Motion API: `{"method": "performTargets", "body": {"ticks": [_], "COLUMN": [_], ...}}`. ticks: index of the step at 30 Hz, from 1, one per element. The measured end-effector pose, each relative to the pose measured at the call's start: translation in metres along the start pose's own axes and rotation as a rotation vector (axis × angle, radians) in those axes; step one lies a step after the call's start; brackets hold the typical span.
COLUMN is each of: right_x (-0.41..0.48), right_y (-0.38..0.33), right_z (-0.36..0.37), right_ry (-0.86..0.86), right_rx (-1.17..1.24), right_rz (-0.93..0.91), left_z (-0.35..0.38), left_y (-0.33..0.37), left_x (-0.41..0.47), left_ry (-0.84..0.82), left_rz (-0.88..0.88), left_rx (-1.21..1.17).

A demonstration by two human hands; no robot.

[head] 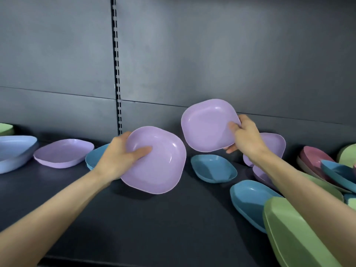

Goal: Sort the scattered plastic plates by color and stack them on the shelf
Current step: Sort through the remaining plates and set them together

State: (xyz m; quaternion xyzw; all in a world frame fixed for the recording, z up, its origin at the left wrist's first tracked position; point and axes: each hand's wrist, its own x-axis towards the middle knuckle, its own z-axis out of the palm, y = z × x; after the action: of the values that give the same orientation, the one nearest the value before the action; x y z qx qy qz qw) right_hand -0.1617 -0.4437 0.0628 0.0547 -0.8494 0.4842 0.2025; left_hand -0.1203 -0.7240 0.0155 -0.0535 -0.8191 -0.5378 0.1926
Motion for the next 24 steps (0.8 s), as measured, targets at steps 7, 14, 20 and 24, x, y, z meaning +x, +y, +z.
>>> {"method": "performTargets", "body": {"ticks": [7,14,20,24], "right_x": [-0.037,-0.064,-0.095,-0.112], "right_y": [-0.053,-0.115,-0.157,-0.183], "right_z": [0.049,0.105,0.206,0.274], "right_ry": [-0.026,0.020,0.008,0.002], "right_rx": [0.084,0.116,0.218,0.217], "right_rz": [-0.107,-0.181,-0.105,-0.074], "left_z": [-0.060,-0.141,-0.247,-0.313], "left_y": [0.000,-0.020,-0.063,-0.101], "left_x": [-0.037,-0.047,-0.058,-0.059], "left_ry": [0.352,0.479,0.468,0.458], "left_rz": [0.127,0.144,0.160,0.145], "left_rx": [0.057,-0.006,0.063,0.060]}}
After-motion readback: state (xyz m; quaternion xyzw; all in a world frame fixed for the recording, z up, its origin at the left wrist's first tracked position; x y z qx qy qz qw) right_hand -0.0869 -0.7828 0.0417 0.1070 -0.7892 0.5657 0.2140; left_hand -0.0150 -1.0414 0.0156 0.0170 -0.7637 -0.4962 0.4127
